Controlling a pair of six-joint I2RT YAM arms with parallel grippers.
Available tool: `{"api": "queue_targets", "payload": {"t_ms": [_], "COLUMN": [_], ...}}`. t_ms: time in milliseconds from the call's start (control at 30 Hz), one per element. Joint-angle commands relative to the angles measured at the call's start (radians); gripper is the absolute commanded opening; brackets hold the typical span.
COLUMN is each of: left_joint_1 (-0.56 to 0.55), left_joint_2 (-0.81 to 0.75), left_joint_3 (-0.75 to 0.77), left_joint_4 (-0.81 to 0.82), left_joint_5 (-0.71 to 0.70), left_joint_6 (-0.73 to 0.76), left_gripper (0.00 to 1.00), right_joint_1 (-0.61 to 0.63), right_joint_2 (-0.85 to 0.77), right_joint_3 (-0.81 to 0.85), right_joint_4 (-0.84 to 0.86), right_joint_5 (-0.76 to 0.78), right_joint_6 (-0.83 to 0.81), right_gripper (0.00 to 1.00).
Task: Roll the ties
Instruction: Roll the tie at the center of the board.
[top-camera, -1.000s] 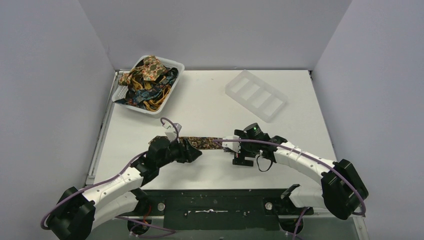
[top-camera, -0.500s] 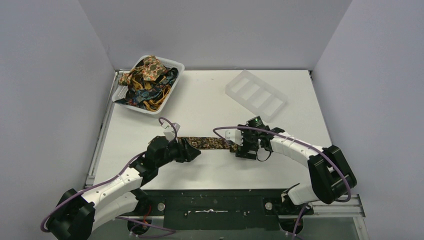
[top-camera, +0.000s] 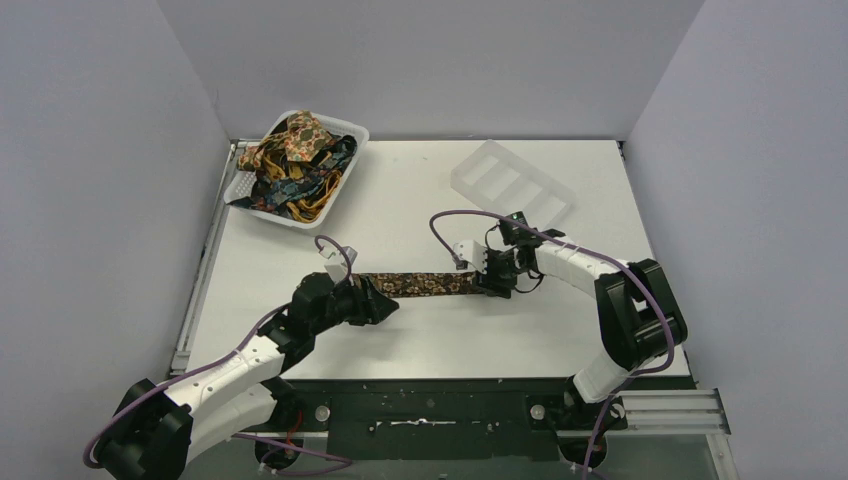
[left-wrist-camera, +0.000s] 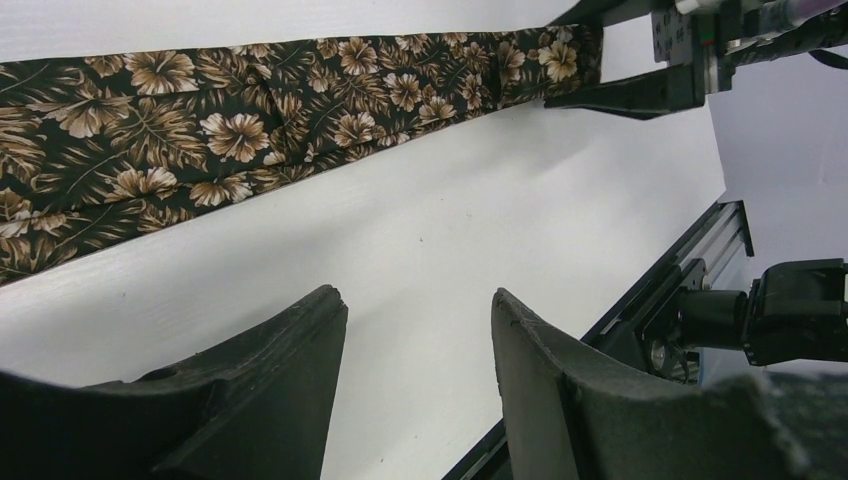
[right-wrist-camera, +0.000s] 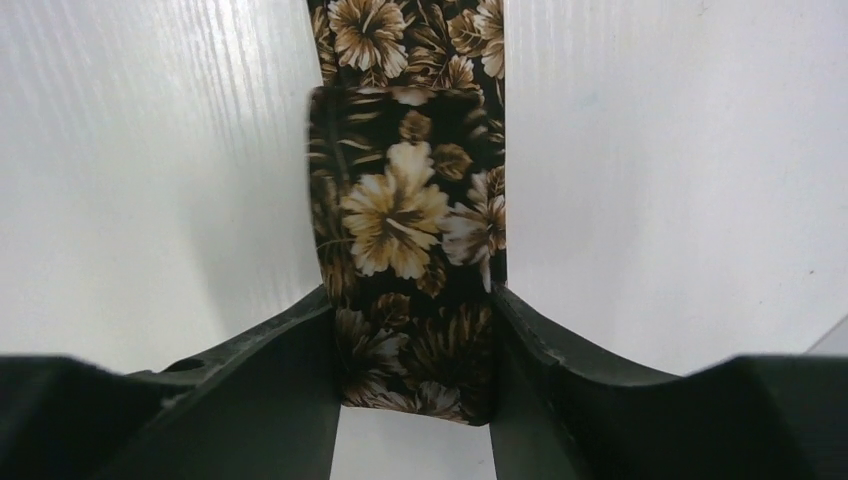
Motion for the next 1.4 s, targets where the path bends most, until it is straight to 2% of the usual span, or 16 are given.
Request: {"api": "queue_targets", "payload": {"t_ms": [0, 100, 300, 367, 600, 667, 767, 900, 1000, 1133, 1200, 1367], "left_joint_1": [0.009, 0.013, 0.018, 0.018, 0.020, 0.020, 0.020, 0.020, 0.018, 0.011, 0.008, -0.009], "left_joint_2": [-0.011, -0.009, -0.013, -0.013, -0.017, -0.018, -0.015, 0.003, 0.017, 0.049, 0.082, 0.198], "left_joint_3": [-0.001, -0.001, 0.001, 0.003, 0.001, 0.007, 0.019, 0.039, 0.052, 0.061, 0.085, 0.154], "left_joint_4": [0.025, 0.020, 0.019, 0.014, 0.016, 0.017, 0.018, 0.030, 0.063, 0.137, 0.143, 0.191], "left_joint_5": [0.023, 0.027, 0.026, 0.027, 0.034, 0.038, 0.052, 0.078, 0.112, 0.134, 0.143, 0.165], "left_joint_6": [0.004, 0.005, 0.003, 0.006, -0.001, -0.001, 0.007, 0.020, 0.031, 0.023, 0.033, 0.046], "left_gripper": [0.53, 0.53, 0.53, 0.53, 0.53, 0.53, 0.53, 0.53, 0.53, 0.53, 0.53, 0.53], "right_joint_1": [-0.025, -0.026, -0.016, -0.010, 0.001, 0.001, -0.004, -0.004, -0.004, -0.007, 0.003, -0.005], "right_joint_2": [-0.002, -0.002, -0.016, -0.016, -0.020, -0.032, -0.054, -0.080, -0.130, -0.273, -0.343, -0.519], "right_joint_3": [0.066, 0.079, 0.019, 0.013, 0.030, 0.041, 0.071, 0.112, 0.126, 0.038, -0.005, -0.130], "right_joint_4": [-0.104, -0.156, -0.081, -0.059, -0.035, -0.039, -0.043, -0.080, -0.097, 0.015, 0.015, 0.233], "right_joint_5": [-0.144, -0.202, -0.147, -0.108, -0.012, 0.005, 0.020, 0.008, -0.013, -0.019, -0.018, 0.064], "right_joint_6": [-0.032, -0.029, 0.018, 0.027, 0.024, 0.020, 0.030, 0.041, 0.103, 0.239, 0.267, 0.557], "right_gripper": [0.42, 0.39, 0.44, 0.52, 0.65, 0.73, 0.79, 0.93, 0.97, 1.00, 1.00, 1.00]}}
